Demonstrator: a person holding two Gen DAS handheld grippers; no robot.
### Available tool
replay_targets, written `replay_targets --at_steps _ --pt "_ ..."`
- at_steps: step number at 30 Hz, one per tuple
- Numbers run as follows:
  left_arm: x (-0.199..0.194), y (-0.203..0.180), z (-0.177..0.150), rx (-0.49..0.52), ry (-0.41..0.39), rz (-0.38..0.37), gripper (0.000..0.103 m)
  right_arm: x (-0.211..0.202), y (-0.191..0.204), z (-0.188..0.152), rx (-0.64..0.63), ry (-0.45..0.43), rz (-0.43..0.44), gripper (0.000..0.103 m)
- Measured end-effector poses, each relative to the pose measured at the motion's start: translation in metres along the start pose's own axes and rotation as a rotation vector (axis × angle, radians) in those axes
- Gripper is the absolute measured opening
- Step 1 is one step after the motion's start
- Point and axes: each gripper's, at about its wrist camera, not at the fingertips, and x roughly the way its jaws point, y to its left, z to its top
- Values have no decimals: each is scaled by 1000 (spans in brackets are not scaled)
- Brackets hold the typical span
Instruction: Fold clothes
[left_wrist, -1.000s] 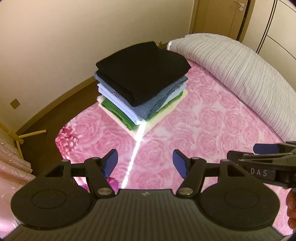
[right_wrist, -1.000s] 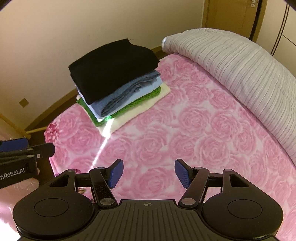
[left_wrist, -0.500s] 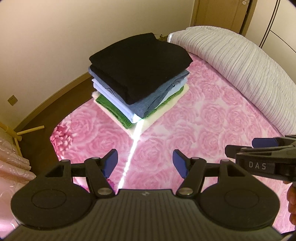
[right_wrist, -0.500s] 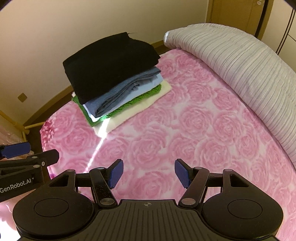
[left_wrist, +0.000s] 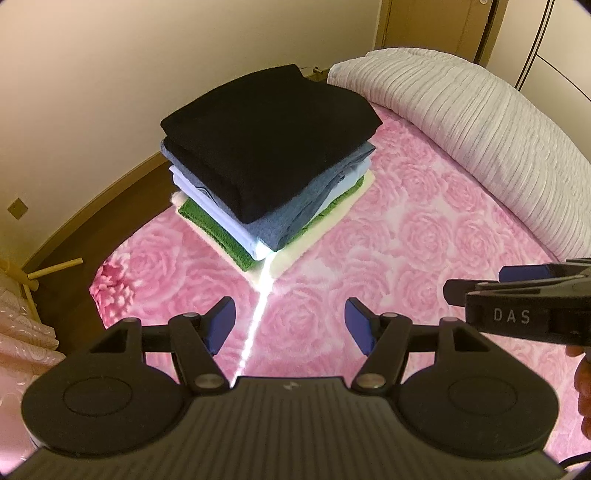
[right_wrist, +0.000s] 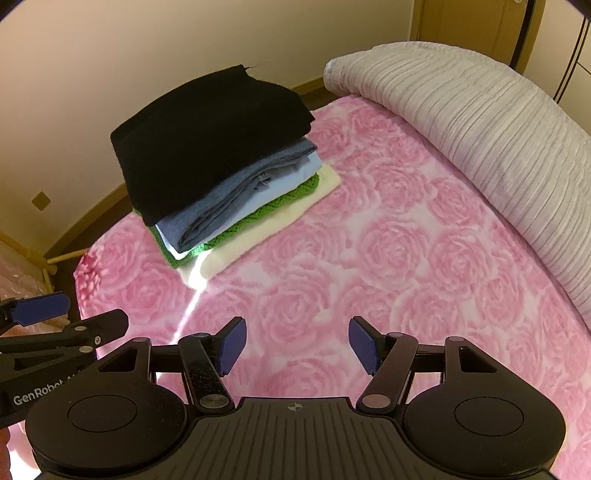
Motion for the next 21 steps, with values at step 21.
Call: replay_targets --at_steps 21 --pt "-17 13 2 -12 -76 21 62 -10 16 4 -22 -27 2 65"
